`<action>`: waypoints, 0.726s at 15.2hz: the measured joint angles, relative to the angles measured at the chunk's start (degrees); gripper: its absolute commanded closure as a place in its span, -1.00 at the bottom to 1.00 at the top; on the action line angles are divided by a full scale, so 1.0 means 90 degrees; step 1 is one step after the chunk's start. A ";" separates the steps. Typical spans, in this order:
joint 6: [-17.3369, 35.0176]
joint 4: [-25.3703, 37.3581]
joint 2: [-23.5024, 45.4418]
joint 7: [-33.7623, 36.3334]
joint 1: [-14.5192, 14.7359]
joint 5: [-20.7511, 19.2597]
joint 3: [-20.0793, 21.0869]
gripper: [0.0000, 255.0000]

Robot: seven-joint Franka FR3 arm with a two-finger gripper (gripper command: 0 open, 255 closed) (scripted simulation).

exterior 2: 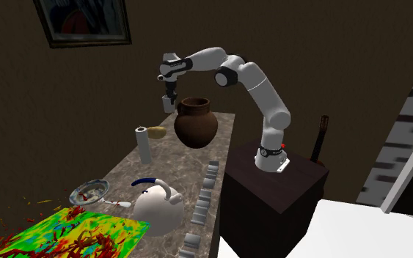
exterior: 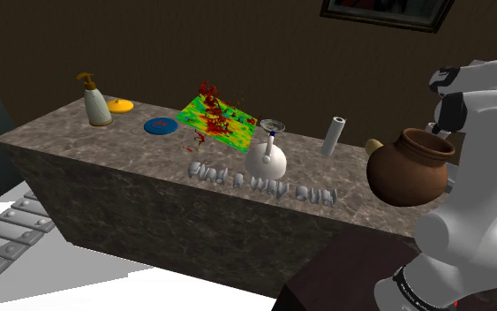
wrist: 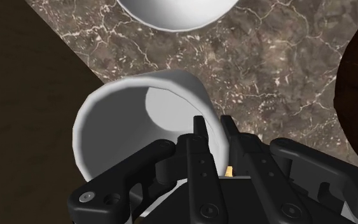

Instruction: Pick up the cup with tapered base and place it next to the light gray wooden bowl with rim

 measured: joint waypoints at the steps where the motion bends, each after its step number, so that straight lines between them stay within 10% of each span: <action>1: 0.0082 -0.0078 0.0008 -0.0006 0.0016 0.0008 0.0006 1.00; 11: 0.0805 -0.0633 0.0212 -0.0104 0.0064 0.0141 0.0097 1.00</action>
